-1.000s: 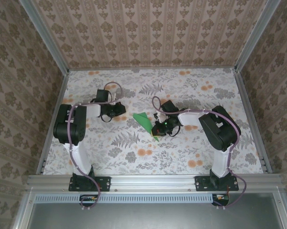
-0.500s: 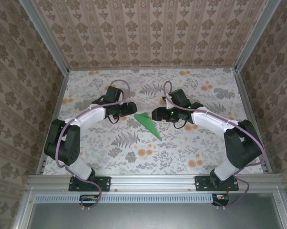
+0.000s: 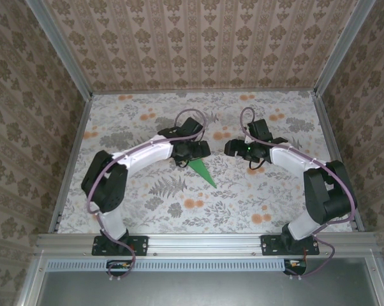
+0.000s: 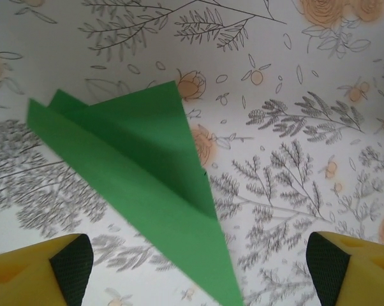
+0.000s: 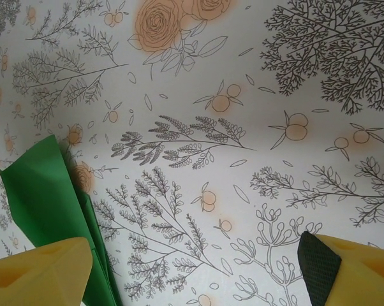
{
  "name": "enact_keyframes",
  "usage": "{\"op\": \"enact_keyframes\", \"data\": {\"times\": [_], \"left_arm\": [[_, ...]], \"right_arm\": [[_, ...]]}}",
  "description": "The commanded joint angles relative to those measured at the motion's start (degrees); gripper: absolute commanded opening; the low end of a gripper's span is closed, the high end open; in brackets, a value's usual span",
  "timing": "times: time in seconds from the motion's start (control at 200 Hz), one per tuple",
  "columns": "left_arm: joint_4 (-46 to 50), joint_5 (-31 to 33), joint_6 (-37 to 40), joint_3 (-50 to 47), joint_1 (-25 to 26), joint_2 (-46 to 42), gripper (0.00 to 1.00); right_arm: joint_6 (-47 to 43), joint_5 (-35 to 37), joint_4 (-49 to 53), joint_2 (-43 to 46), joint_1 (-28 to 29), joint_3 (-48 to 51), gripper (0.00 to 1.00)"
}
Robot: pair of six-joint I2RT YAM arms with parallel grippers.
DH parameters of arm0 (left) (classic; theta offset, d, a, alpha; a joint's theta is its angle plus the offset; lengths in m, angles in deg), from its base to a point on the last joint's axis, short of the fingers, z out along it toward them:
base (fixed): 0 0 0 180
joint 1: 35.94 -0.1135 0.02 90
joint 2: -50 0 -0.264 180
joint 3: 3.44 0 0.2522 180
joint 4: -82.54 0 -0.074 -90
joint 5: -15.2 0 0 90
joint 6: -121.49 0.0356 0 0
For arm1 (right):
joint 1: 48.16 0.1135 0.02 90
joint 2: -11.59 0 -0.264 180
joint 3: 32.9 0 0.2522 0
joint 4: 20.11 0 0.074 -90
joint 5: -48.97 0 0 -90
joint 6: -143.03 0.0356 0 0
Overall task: Fold a paper plane with a square sheet of paper (pick it up from the middle)
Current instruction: Turn over a paper plane at the center of the table.
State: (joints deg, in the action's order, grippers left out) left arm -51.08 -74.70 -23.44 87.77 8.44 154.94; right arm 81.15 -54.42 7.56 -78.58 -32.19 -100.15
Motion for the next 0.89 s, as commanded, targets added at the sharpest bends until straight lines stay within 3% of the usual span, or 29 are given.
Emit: {"op": "enact_keyframes", "data": {"times": [0.0,0.215,0.61,0.76,0.89], "left_arm": [[6.5,3.0,-4.1,4.1,0.8,4.3,0.86],[10.7,4.8,-8.8,7.1,2.7,7.9,0.66],[3.7,9.7,-20.0,-7.2,4.4,-2.8,0.35],[-0.8,9.6,-21.2,-10.8,4.0,-4.1,0.27],[-5.1,7.8,-20.9,-12.4,3.2,-3.2,0.27]], "right_arm": [[-1.9,2.2,1.1,-0.1,-0.5,0.5,0.87],[-1.6,1.1,1.0,-0.5,-0.7,0.5,0.87],[0.7,-4.2,-1.3,-3.3,-0.6,0.5,0.86],[0.7,-4.4,-1.6,-3.6,-0.6,0.8,0.86],[0.4,-4.3,-1.0,-3.7,-0.6,0.6,0.86]]}}
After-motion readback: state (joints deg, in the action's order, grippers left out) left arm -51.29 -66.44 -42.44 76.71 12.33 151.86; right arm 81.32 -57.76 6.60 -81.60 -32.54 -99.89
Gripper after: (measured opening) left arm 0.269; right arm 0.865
